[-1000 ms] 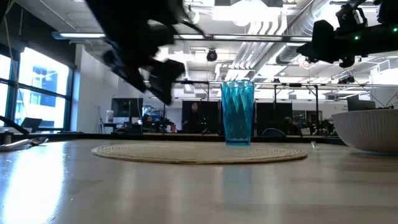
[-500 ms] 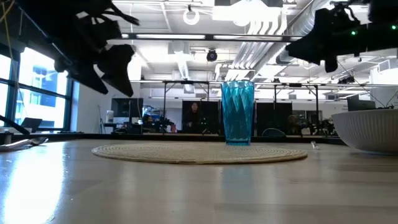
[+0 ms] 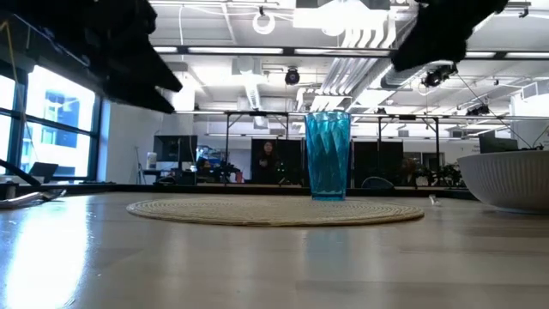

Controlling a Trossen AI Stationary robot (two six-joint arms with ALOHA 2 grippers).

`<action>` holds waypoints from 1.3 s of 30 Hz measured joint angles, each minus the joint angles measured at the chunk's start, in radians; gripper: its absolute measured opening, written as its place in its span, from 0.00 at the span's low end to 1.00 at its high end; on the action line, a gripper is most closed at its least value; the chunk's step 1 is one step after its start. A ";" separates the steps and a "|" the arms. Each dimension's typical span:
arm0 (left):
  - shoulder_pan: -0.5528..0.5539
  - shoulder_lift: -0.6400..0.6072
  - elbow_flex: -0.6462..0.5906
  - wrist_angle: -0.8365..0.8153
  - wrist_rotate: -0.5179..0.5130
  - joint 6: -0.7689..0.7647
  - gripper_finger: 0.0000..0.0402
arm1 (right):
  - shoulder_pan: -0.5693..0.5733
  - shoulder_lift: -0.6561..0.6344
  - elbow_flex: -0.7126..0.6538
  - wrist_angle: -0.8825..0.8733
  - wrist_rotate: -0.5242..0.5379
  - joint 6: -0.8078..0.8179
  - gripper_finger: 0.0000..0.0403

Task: Pick & Place Utensil
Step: Put the white bowl on the brown tablemat below the blue cup

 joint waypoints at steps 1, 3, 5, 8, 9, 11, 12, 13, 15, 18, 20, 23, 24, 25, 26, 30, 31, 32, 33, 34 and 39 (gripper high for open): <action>0.000 -0.008 -0.011 0.021 0.043 0.046 0.95 | 0.019 0.025 0.046 -0.084 -0.015 0.065 0.32; 0.000 -0.009 -0.018 0.078 0.149 0.128 0.95 | 0.045 0.071 0.128 -0.238 -0.072 0.198 0.32; 0.000 -0.009 -0.022 0.126 0.248 0.193 0.95 | 0.061 0.128 0.192 -0.379 -0.134 0.320 0.32; 0.000 -0.009 -0.023 0.167 0.352 0.250 0.95 | 0.074 0.223 0.264 -0.503 -0.220 0.455 0.32; -0.001 -0.009 -0.023 0.176 0.365 0.259 0.95 | 0.075 0.253 0.282 -0.538 -0.245 0.489 0.32; -0.001 -0.009 -0.023 0.181 0.371 0.263 0.95 | 0.075 0.316 0.314 -0.588 -0.323 0.543 0.32; -0.001 -0.009 -0.023 0.177 0.368 0.262 0.95 | 0.071 0.345 0.327 -0.608 -0.356 0.572 0.32; -0.001 -0.009 -0.023 0.175 0.356 0.262 0.95 | 0.067 0.368 0.336 -0.629 -0.380 0.591 0.32; -0.001 -0.009 -0.023 0.173 0.332 0.262 0.95 | 0.067 0.411 0.338 -0.679 -0.422 0.605 0.32; 0.000 -0.009 -0.023 0.168 0.318 0.260 0.95 | 0.058 0.450 0.328 -0.752 -0.454 0.610 0.32; -0.001 -0.009 -0.023 0.170 0.318 0.253 0.95 | 0.050 0.464 0.311 -0.792 -0.457 0.611 0.32; -0.001 -0.009 -0.023 0.168 0.327 0.216 0.95 | 0.029 0.465 0.271 -0.790 -0.471 0.612 0.32; -0.001 -0.009 -0.023 0.167 0.334 0.205 0.95 | 0.021 0.461 0.252 -0.776 -0.482 0.618 0.32; 0.000 -0.009 -0.023 0.168 0.347 0.195 0.95 | 0.013 0.458 0.233 -0.761 -0.486 0.622 0.33; -0.001 -0.009 -0.023 0.167 0.362 0.185 0.95 | 0.004 0.454 0.214 -0.748 -0.492 0.621 0.33; -0.001 -0.009 -0.023 0.169 0.397 0.182 0.95 | -0.024 0.432 0.136 -0.672 -0.534 0.603 0.37; -0.001 -0.009 -0.023 0.168 0.399 0.182 0.95 | -0.029 0.425 0.119 -0.646 -0.539 0.603 0.39; -0.001 -0.009 -0.023 0.168 0.399 0.182 0.95 | -0.034 0.420 0.107 -0.620 -0.548 0.605 0.40; -0.001 -0.009 -0.023 0.168 0.399 0.182 0.95 | -0.040 0.414 0.099 -0.598 -0.562 0.606 0.42; -0.001 -0.009 -0.023 0.168 0.399 0.182 0.95 | -0.045 0.410 0.095 -0.585 -0.572 0.602 0.43; -0.001 -0.009 -0.023 0.168 0.398 0.182 0.95 | -0.046 0.408 0.106 -0.578 -0.579 0.600 0.48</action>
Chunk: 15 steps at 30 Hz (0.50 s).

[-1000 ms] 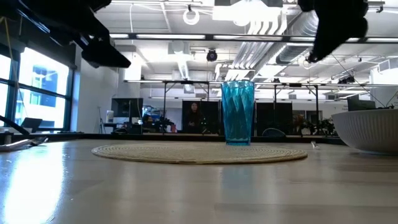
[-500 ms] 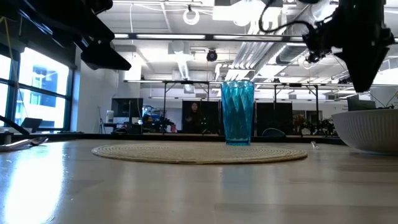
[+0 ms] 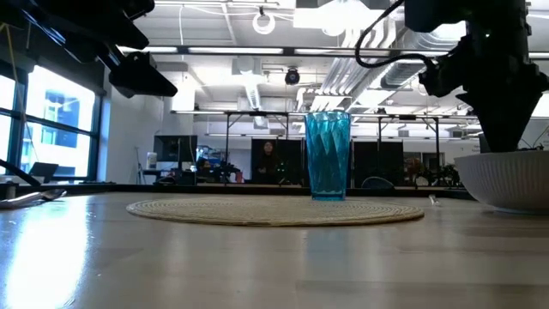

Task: Pick & Place Utensil
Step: Put the white bowl on the brown tablemat below the blue cup

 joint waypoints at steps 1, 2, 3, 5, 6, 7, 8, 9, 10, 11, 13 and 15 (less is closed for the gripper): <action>0.000 0.000 0.000 0.000 0.000 0.000 0.95 | 0.000 0.000 0.003 0.002 -0.002 0.000 0.49; 0.000 0.000 0.000 0.000 0.000 0.000 0.95 | 0.000 0.000 0.005 0.002 -0.003 0.000 0.49; 0.000 0.000 0.000 0.000 0.000 0.000 0.95 | 0.000 0.000 0.009 0.000 -0.006 0.000 0.49; 0.000 0.000 0.000 0.001 0.000 0.000 0.95 | 0.000 0.000 0.014 0.006 -0.007 0.000 0.48; 0.000 0.000 0.000 0.001 0.000 0.000 0.95 | 0.003 -0.001 0.015 0.012 -0.007 0.000 0.48; 0.000 0.000 0.000 0.000 0.000 -0.002 0.95 | 0.004 0.000 0.014 0.016 -0.006 0.000 0.47; 0.000 0.000 0.000 0.000 0.000 -0.004 0.95 | 0.006 0.002 0.011 0.021 -0.004 0.000 0.47; 0.000 0.000 0.000 0.000 0.000 -0.008 0.95 | 0.009 0.005 0.003 0.028 -0.005 0.000 0.46; 0.000 0.000 0.000 0.000 0.000 -0.010 0.95 | 0.010 0.009 -0.005 0.032 -0.008 0.000 0.45; 0.000 0.000 0.000 0.000 0.000 -0.015 0.95 | 0.010 0.016 -0.016 0.040 -0.012 0.004 0.44; 0.000 0.001 0.000 0.000 -0.001 -0.025 0.95 | 0.010 0.028 -0.036 0.061 -0.036 0.007 0.43; 0.000 0.001 0.000 0.000 -0.001 -0.026 0.95 | 0.010 0.037 -0.052 0.098 -0.040 0.002 0.41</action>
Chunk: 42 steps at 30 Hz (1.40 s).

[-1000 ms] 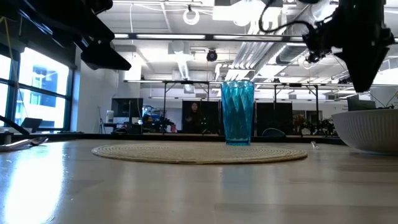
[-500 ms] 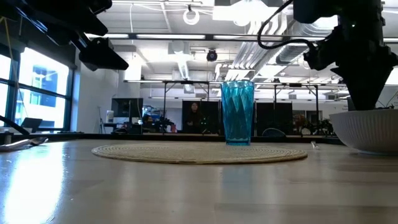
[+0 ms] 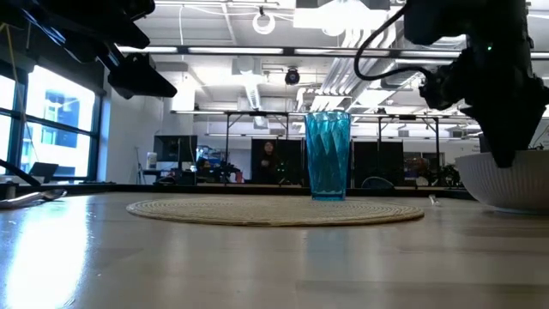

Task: Pick & Place Utensil
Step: Put the white bowl on the brown tablemat below the blue cup

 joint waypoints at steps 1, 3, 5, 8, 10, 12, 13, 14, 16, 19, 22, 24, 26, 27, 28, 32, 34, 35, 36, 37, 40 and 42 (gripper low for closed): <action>0.000 0.000 0.000 0.000 0.000 0.000 0.95 | 0.000 0.003 -0.006 0.016 0.000 -0.001 0.40; 0.000 0.000 0.000 0.000 0.000 0.000 0.95 | 0.000 0.004 -0.014 0.033 -0.002 0.001 0.37; 0.000 0.000 0.000 0.000 0.000 0.000 0.95 | 0.000 0.004 -0.018 0.040 -0.003 -0.005 0.34; 0.000 0.000 0.000 -0.001 -0.001 0.000 0.95 | 0.000 0.004 -0.018 0.041 -0.002 -0.026 0.30; 0.000 0.000 0.000 -0.002 -0.001 0.000 0.95 | 0.000 0.004 -0.018 0.040 0.003 -0.025 0.26; 0.000 0.000 0.000 -0.002 -0.003 0.000 0.95 | 0.000 0.004 -0.018 0.040 0.004 -0.025 0.22; 0.000 0.000 0.000 -0.002 -0.003 0.000 0.95 | 0.000 0.004 -0.018 0.040 0.004 -0.025 0.21; 0.000 0.000 0.000 -0.002 -0.003 0.000 0.95 | 0.000 0.004 -0.018 0.040 0.004 -0.024 0.19; 0.000 0.000 0.000 -0.002 -0.003 0.000 0.95 | 0.000 0.004 -0.018 0.041 0.004 -0.020 0.15; 0.000 0.000 0.001 -0.002 -0.003 0.000 0.95 | 0.000 0.004 -0.018 0.040 0.004 -0.019 0.09; 0.000 0.000 0.001 -0.002 -0.003 0.000 0.95 | 0.000 0.004 -0.017 0.040 0.003 -0.017 0.04; 0.000 0.000 0.001 -0.002 -0.003 0.000 0.95 | 0.000 0.004 -0.016 0.037 0.001 -0.017 0.02; 0.000 0.000 0.001 -0.002 -0.003 0.000 0.95 | 0.000 0.004 -0.016 0.035 0.003 -0.011 0.02; 0.000 0.000 0.001 -0.002 -0.002 0.000 0.95 | 0.000 0.004 -0.016 0.035 0.003 -0.002 0.02; 0.000 0.000 0.001 -0.002 -0.003 0.000 0.95 | 0.000 0.004 -0.016 0.035 0.002 0.004 0.03; 0.000 0.000 0.001 -0.002 -0.002 0.000 0.95 | 0.004 0.004 -0.014 0.033 -0.009 0.011 0.02; 0.000 0.000 0.001 -0.002 -0.002 0.000 0.95 | 0.016 0.004 0.004 0.021 -0.012 0.018 0.01; 0.000 0.000 0.001 -0.001 -0.002 0.000 0.95 | 0.026 0.004 0.019 0.019 -0.010 0.024 0.01; 0.000 0.000 0.001 -0.001 -0.002 0.000 0.95 | 0.036 0.004 0.040 0.013 -0.003 0.036 0.01; 0.000 0.000 0.001 -0.002 -0.002 0.000 0.95 | 0.047 0.004 0.062 -0.002 0.004 0.049 0.01; 0.000 0.000 0.001 -0.001 -0.002 0.000 0.95 | 0.085 0.021 0.134 -0.060 0.018 0.073 0.01; 0.000 0.000 0.001 -0.001 -0.002 0.000 0.95 | 0.110 0.056 0.190 -0.113 0.027 0.084 0.01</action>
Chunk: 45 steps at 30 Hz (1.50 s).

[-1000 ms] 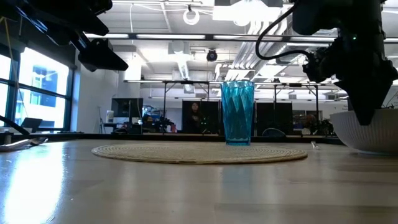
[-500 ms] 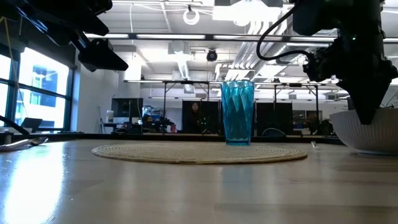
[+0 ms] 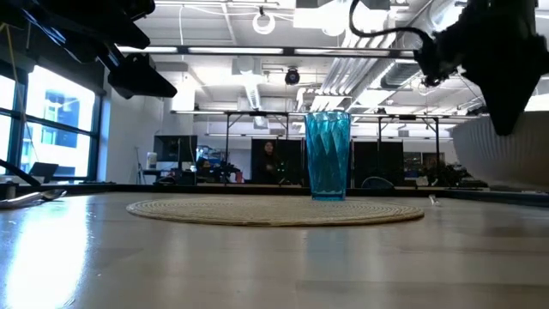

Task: Pick & Place Utensil
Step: Put the white bowl on the brown tablemat below the blue cup

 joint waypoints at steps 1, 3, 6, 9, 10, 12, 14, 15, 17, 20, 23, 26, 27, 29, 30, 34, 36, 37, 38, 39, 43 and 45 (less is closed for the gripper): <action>0.000 0.000 0.000 0.000 0.000 0.000 0.95 | 0.011 0.023 0.031 -0.023 0.004 0.000 0.01; 0.000 0.000 0.000 0.000 0.000 0.000 0.95 | 0.034 0.085 0.105 -0.071 0.006 0.000 0.01; 0.000 0.000 0.000 0.000 0.000 0.000 0.95 | 0.065 0.188 0.227 -0.110 0.011 -0.048 0.01; 0.000 0.000 0.000 0.000 0.000 0.000 0.95 | 0.085 0.291 0.360 -0.123 0.012 -0.134 0.01; 0.000 0.000 0.000 0.000 0.000 0.000 0.95 | 0.088 0.324 0.404 -0.126 0.012 -0.172 0.01; 0.000 0.000 0.000 0.000 0.000 -0.002 0.95 | 0.088 0.387 0.491 -0.130 0.013 -0.278 0.01; 0.000 0.000 0.000 0.000 0.001 -0.003 0.95 | 0.088 0.444 0.571 -0.134 0.015 -0.398 0.01; 0.000 0.000 0.000 0.000 0.001 -0.003 0.95 | 0.087 0.471 0.610 -0.139 0.016 -0.457 0.01; 0.000 0.000 0.000 0.000 0.001 -0.003 0.95 | 0.081 0.518 0.683 -0.153 0.019 -0.597 0.01; 0.000 0.000 0.000 0.000 0.000 -0.003 0.95 | 0.068 0.579 0.777 -0.164 0.034 -0.793 0.01; 0.000 0.000 0.000 -0.001 -0.021 -0.003 0.95 | 0.044 0.629 0.843 -0.173 0.071 -0.975 0.01; 0.000 0.000 0.000 -0.001 -0.023 -0.003 0.95 | 0.012 0.657 0.867 -0.171 0.120 -1.138 0.01; 0.000 0.000 0.000 -0.001 -0.023 -0.003 0.95 | -0.001 0.664 0.867 -0.169 0.135 -1.187 0.01; 0.000 0.000 0.000 -0.002 -0.020 -0.003 0.95 | -0.029 0.669 0.852 -0.154 0.166 -1.248 0.01; 0.000 0.000 0.000 -0.002 -0.017 -0.003 0.95 | -0.045 0.669 0.837 -0.137 0.180 -1.261 0.01; 0.000 0.000 0.000 -0.010 0.019 -0.004 0.95 | -0.107 0.669 0.793 -0.059 0.193 -1.266 0.01; 0.000 0.000 0.000 -0.027 0.041 -0.017 0.95 | -0.131 0.667 0.779 -0.025 0.190 -1.273 0.01; 0.000 0.000 0.000 -0.041 0.041 -0.027 0.95 | -0.139 0.667 0.771 -0.006 0.189 -1.291 0.01; 0.000 0.000 0.000 -0.055 0.042 -0.036 0.95 | -0.146 0.666 0.764 0.009 0.188 -1.321 0.01; 0.000 0.000 0.000 -0.069 0.042 -0.047 0.95 | -0.152 0.666 0.754 0.026 0.188 -1.352 0.01; 0.000 0.000 0.000 -0.108 0.041 -0.062 0.95 | -0.168 0.666 0.717 0.094 0.173 -1.434 0.02; 0.000 0.000 0.000 -0.110 0.041 -0.063 0.95 | -0.172 0.666 0.701 0.122 0.161 -1.462 0.02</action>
